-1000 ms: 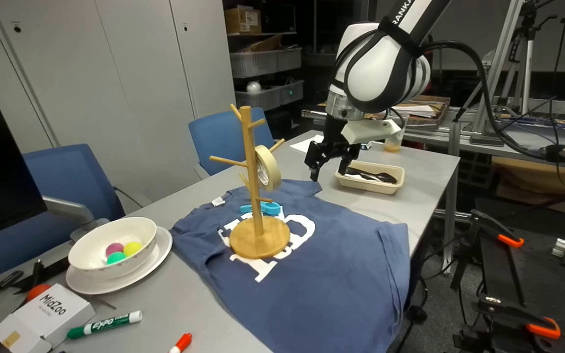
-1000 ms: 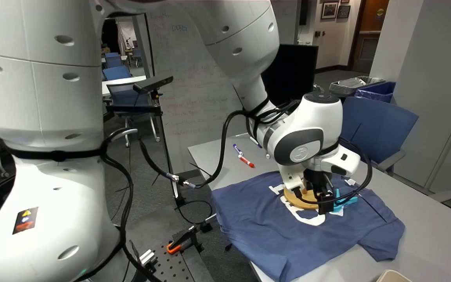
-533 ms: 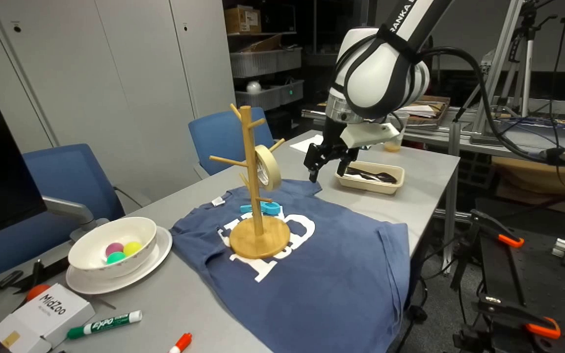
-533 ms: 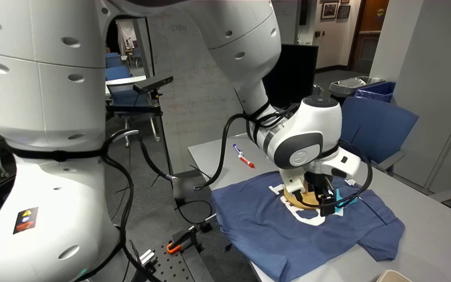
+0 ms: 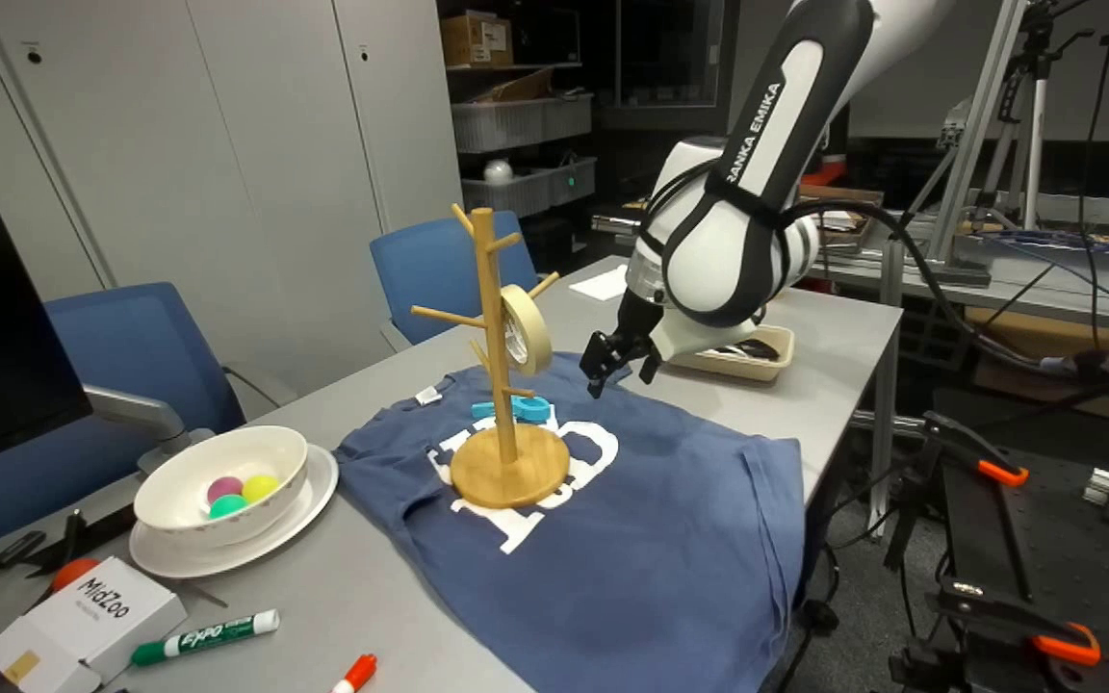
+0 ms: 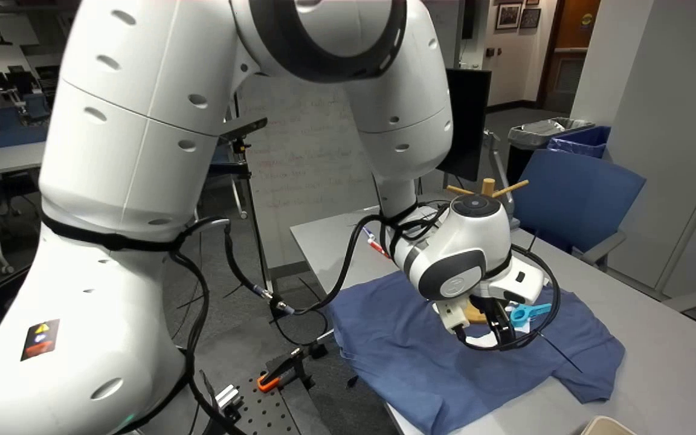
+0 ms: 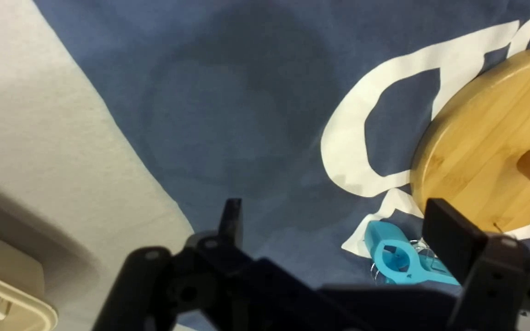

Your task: Hang the blue peg on the opposite side of the wooden rack

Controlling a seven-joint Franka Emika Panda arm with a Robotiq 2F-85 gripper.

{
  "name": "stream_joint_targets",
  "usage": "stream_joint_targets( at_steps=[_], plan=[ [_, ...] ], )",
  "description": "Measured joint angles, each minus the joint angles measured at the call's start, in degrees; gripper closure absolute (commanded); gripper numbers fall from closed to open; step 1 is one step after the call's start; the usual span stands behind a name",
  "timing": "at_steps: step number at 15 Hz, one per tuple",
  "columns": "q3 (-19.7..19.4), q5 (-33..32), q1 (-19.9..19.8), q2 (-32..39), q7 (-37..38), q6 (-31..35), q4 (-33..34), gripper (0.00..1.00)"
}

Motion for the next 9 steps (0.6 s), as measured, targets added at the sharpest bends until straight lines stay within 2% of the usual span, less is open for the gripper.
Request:
stream_joint_targets(
  at_steps=[9],
  plan=[
    [-0.6,0.0,0.6,11.0,-0.3,11.6,10.5,0.00]
  ],
)
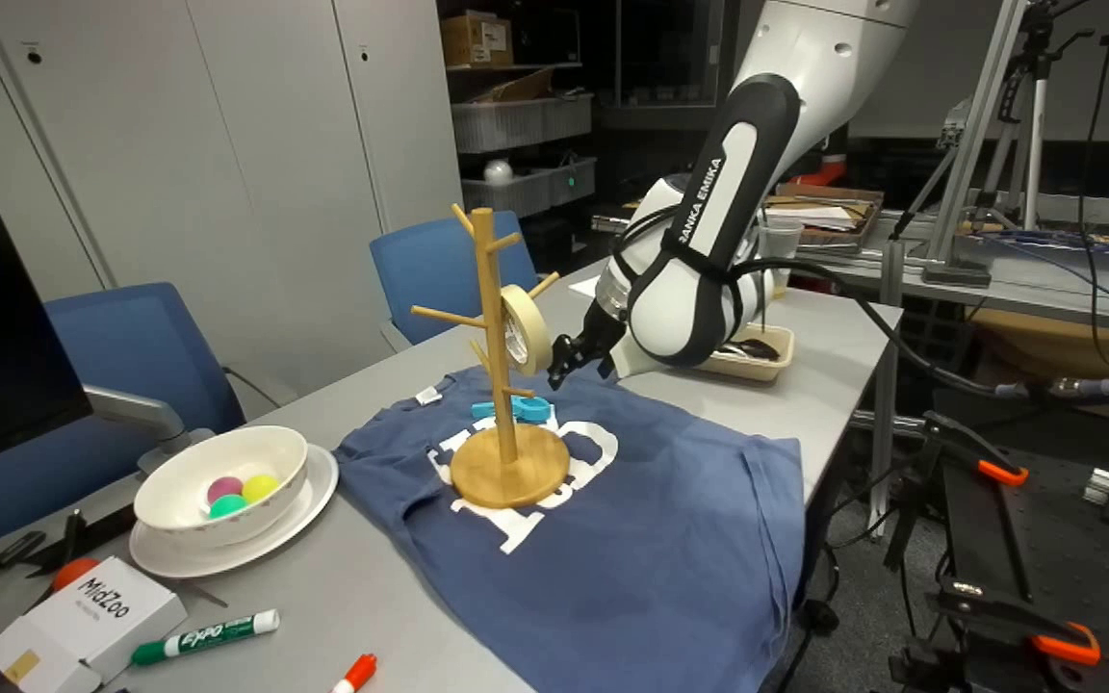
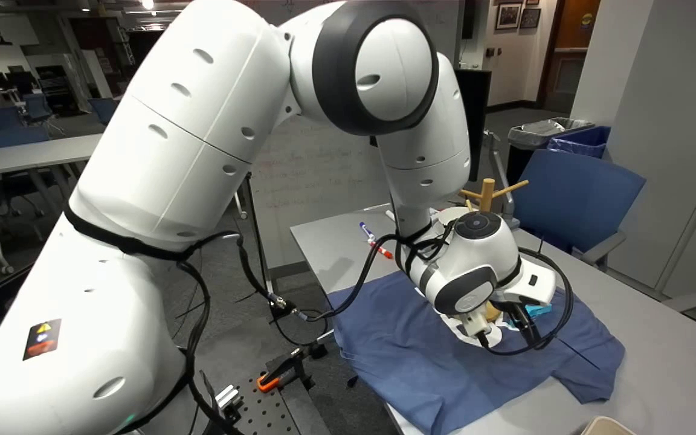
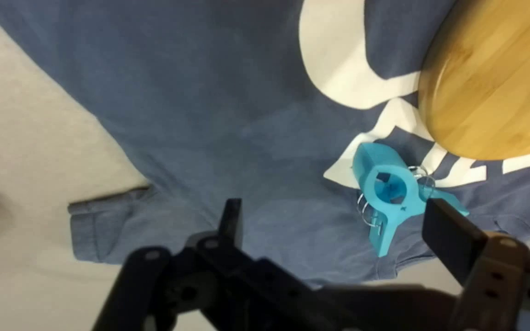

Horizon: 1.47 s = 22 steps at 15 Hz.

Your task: Hang the blue peg on the opposite side of the wooden rack

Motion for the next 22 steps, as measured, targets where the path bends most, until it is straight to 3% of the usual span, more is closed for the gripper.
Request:
stream_joint_targets(
  at_steps=[12,14,17,22],
  plan=[
    [-1.7,0.0,2.2,10.4,-1.8,8.8,9.4,0.00],
    [-1.7,0.0,2.2,11.4,-2.0,9.4,10.3,0.12],
    [-1.8,0.0,2.3,12.4,-2.3,9.6,11.6,0.17],
    [-1.4,0.0,2.3,13.1,-3.1,9.6,13.0,0.05]
  ],
)
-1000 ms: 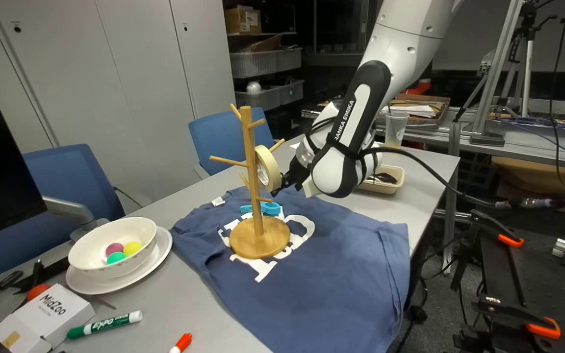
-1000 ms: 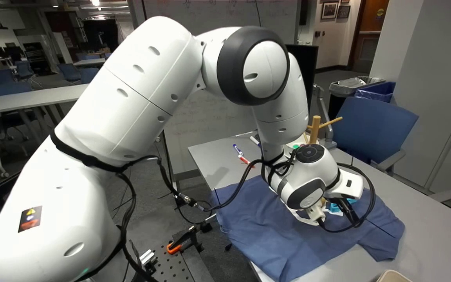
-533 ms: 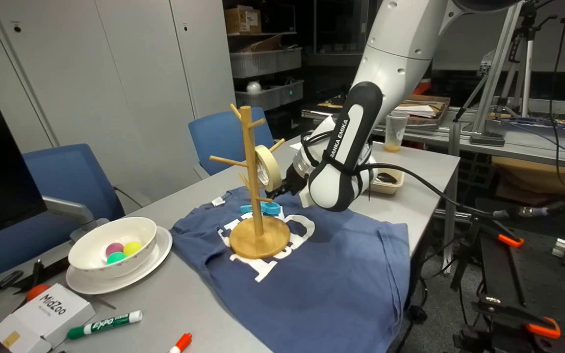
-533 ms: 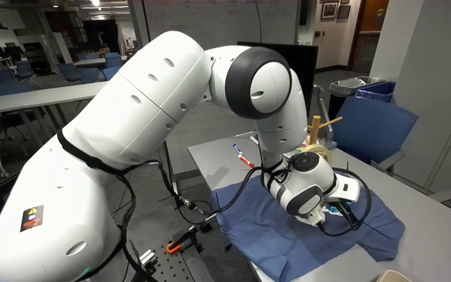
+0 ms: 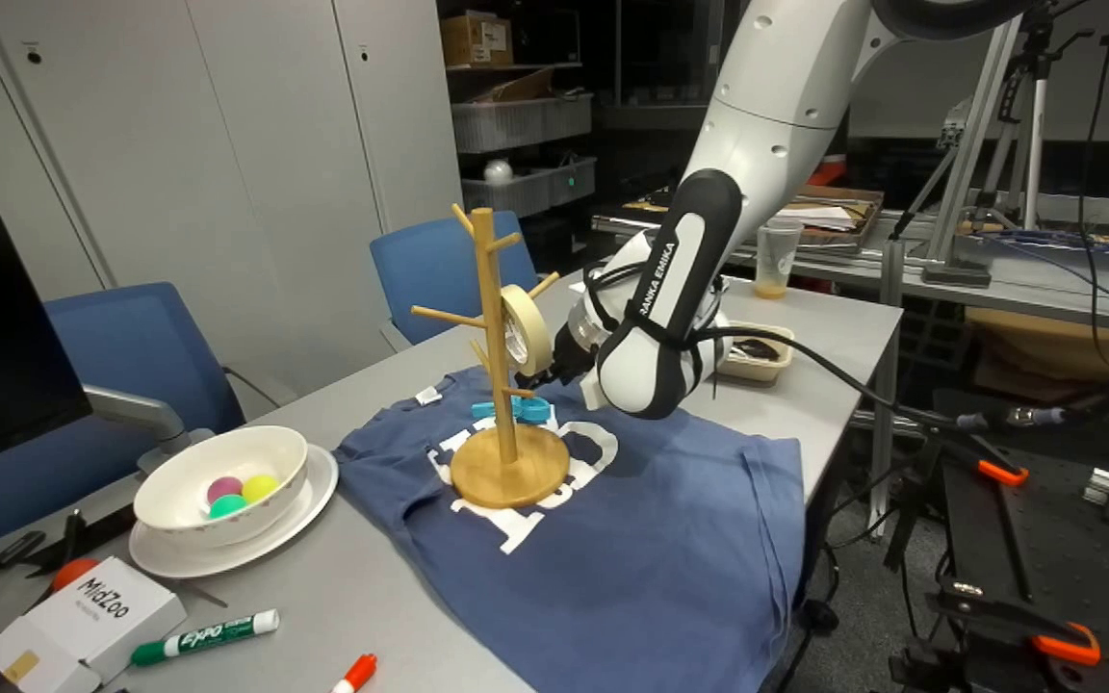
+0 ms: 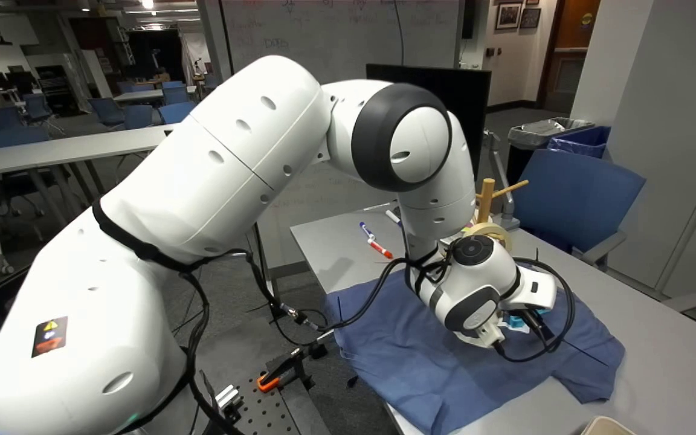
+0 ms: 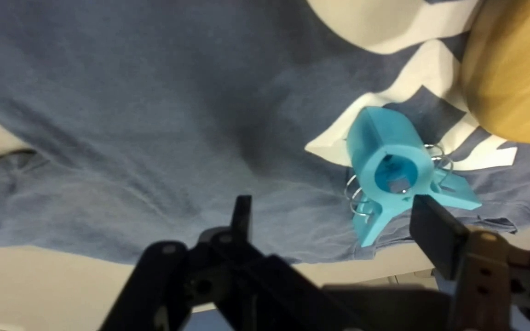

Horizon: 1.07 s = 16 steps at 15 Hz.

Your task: Hang the blue peg on the opposite side of the wooden rack

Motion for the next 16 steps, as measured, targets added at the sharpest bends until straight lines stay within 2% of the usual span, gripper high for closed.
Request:
stream_joint_targets(
  at_steps=[3,8,16],
  plan=[
    [0.8,0.0,0.3,0.0,-0.3,0.0,1.2,0.03],
    [2.4,0.0,0.3,0.0,-0.4,0.0,2.3,0.08],
    [2.4,0.0,0.3,0.6,-0.4,0.0,2.3,0.09]
  ],
)
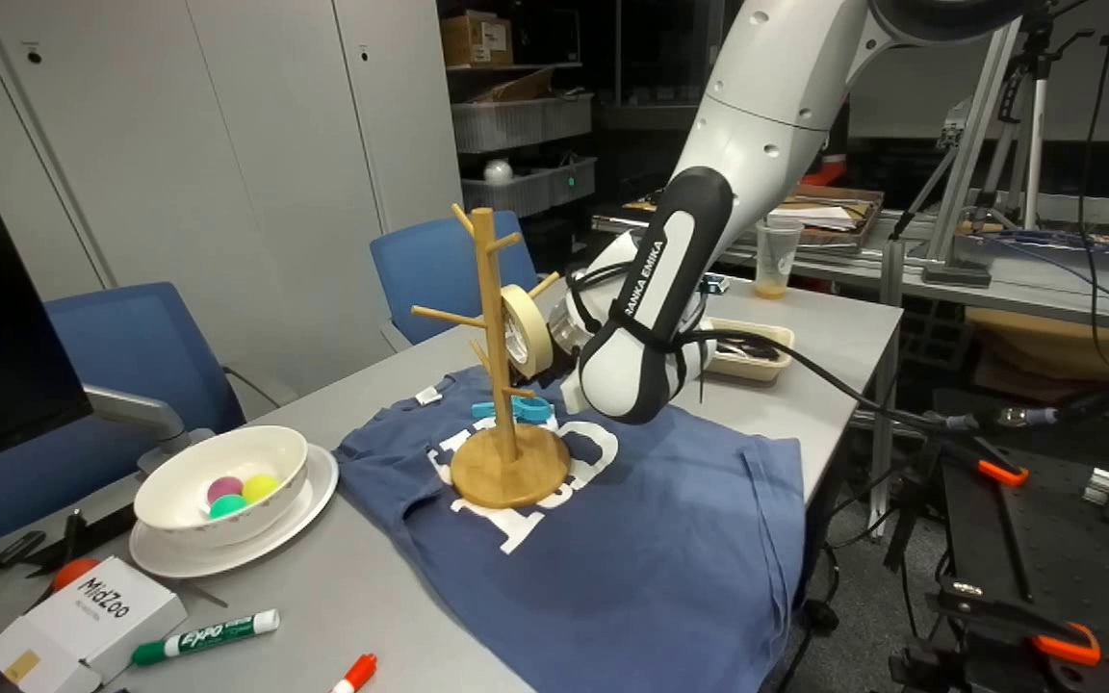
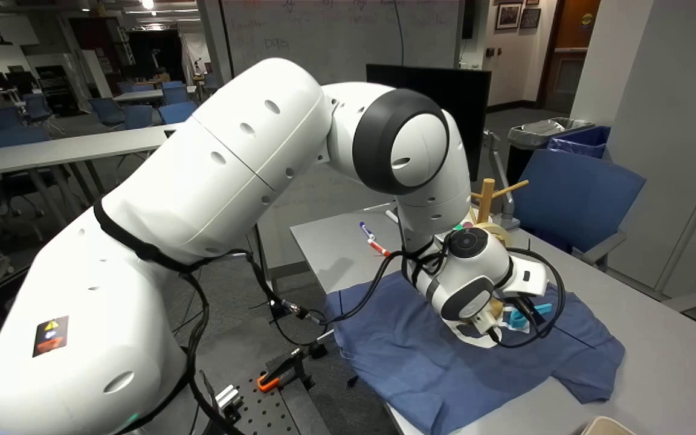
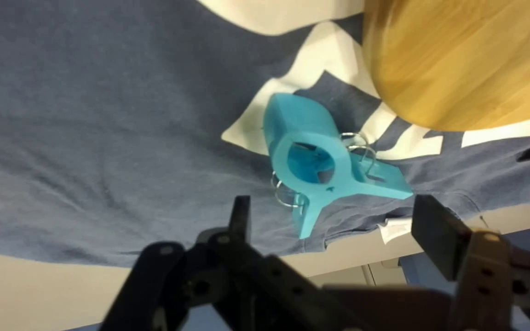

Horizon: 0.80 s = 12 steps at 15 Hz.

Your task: Hang the blue peg on the opposite side of the wooden rack

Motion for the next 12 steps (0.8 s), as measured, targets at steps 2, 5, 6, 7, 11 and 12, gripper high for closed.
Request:
stream_joint_targets(
  at_steps=[2,5,6,7,11,12],
  plan=[
    [0.0,0.0,0.0,0.4,0.0,0.0,0.0,0.09],
    [0.0,0.0,0.0,0.7,0.0,0.0,-0.3,0.28],
    [0.0,0.0,0.0,0.8,0.0,0.0,-0.3,0.42],
    [0.0,0.0,0.0,0.9,0.0,0.0,-0.4,0.49],
    [0.0,0.0,0.0,1.3,0.0,0.0,-0.4,0.79],
    [0.0,0.0,0.0,1.2,0.0,0.0,-0.4,0.80]
  ],
)
